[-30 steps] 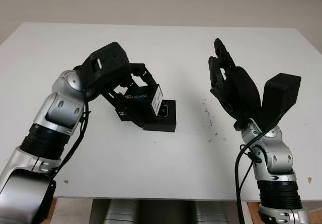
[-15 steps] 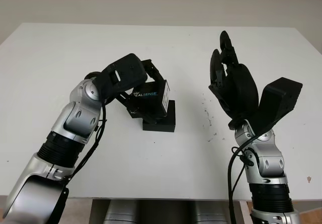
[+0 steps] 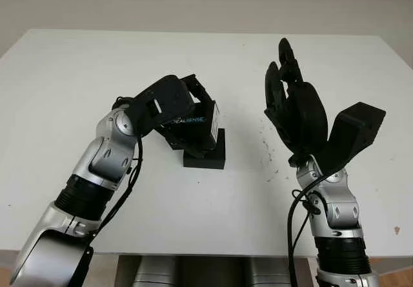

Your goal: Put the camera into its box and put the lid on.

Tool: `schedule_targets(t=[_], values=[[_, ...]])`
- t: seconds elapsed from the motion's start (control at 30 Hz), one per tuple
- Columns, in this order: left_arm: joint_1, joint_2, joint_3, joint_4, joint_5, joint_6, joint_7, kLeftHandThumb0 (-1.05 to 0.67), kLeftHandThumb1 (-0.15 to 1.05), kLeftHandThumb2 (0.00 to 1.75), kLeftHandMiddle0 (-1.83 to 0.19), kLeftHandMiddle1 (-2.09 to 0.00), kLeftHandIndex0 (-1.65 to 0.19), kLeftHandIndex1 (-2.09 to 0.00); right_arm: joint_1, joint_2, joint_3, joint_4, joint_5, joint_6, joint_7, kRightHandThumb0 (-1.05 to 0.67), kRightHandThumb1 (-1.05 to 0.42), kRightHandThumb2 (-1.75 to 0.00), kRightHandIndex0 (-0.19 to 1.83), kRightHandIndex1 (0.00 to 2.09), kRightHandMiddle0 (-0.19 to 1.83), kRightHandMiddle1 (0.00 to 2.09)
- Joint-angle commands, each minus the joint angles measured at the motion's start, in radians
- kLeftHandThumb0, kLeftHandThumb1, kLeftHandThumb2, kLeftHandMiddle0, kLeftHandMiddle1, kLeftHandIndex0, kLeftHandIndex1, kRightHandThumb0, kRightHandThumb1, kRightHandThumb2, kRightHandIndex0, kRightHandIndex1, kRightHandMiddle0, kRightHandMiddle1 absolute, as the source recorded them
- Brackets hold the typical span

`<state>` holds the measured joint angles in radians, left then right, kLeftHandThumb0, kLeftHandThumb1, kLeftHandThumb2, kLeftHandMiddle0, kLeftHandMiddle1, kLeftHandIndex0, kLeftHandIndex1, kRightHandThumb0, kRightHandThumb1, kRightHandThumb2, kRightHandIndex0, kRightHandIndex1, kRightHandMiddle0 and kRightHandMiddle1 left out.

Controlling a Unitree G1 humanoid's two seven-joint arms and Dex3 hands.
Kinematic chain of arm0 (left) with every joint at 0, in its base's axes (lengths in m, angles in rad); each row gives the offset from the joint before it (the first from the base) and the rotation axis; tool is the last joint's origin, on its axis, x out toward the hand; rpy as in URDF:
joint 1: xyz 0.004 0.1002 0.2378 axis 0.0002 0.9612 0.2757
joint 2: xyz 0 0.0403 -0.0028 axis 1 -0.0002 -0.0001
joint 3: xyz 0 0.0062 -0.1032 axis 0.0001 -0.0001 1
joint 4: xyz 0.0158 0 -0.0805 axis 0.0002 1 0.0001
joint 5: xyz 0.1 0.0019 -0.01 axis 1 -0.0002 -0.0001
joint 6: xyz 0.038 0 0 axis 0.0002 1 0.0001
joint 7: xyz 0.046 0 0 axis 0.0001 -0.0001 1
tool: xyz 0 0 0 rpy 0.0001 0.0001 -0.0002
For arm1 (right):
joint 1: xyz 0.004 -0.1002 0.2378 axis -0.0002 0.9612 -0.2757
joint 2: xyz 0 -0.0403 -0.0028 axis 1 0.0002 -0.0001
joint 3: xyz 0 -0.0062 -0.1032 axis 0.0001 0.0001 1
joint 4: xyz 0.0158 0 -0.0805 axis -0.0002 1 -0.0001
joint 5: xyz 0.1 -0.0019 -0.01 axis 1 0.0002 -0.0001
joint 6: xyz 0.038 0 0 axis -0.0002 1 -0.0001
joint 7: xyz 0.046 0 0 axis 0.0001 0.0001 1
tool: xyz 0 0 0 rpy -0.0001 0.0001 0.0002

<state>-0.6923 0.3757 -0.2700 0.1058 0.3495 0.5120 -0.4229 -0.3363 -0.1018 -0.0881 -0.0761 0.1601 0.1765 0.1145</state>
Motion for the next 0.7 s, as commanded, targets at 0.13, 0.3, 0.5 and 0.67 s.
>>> schedule_targets(t=[0.13, 0.3, 0.5, 0.67], values=[[-0.017, 0.003, -0.002, -0.005, -0.014, 0.088, -0.049, -0.13, 0.89, 0.05, -0.44, -1.51, -0.35, -1.57, -0.001, 0.002, 0.002, 0.002, -0.007, -0.023, -0.002, -0.66, -1.05, -0.6, -0.15, 0.05, -0.11, 0.07], [-0.04, 0.008, -0.009, -0.008, -0.009, 0.176, -0.086, -0.14, 0.88, 0.05, -0.46, -1.5, -0.4, -1.58, -0.006, -0.003, 0.005, 0.012, -0.013, -0.029, 0.004, -0.67, -1.05, -0.6, -0.17, 0.04, -0.14, 0.06], [-0.052, -0.001, -0.012, -0.012, -0.016, 0.257, -0.099, -0.15, 0.87, 0.05, -0.47, -1.51, -0.4, -1.56, -0.011, 0.004, 0.012, 0.015, -0.02, -0.034, 0.0, -0.67, -1.05, -0.61, -0.17, 0.04, -0.11, 0.07], [-0.052, -0.006, -0.022, -0.015, -0.018, 0.268, -0.095, -0.16, 0.87, 0.05, -0.45, -1.51, -0.38, -1.56, -0.007, 0.012, 0.009, 0.011, -0.015, -0.033, -0.008, -0.67, -1.05, -0.57, -0.16, 0.05, -0.12, 0.07]])
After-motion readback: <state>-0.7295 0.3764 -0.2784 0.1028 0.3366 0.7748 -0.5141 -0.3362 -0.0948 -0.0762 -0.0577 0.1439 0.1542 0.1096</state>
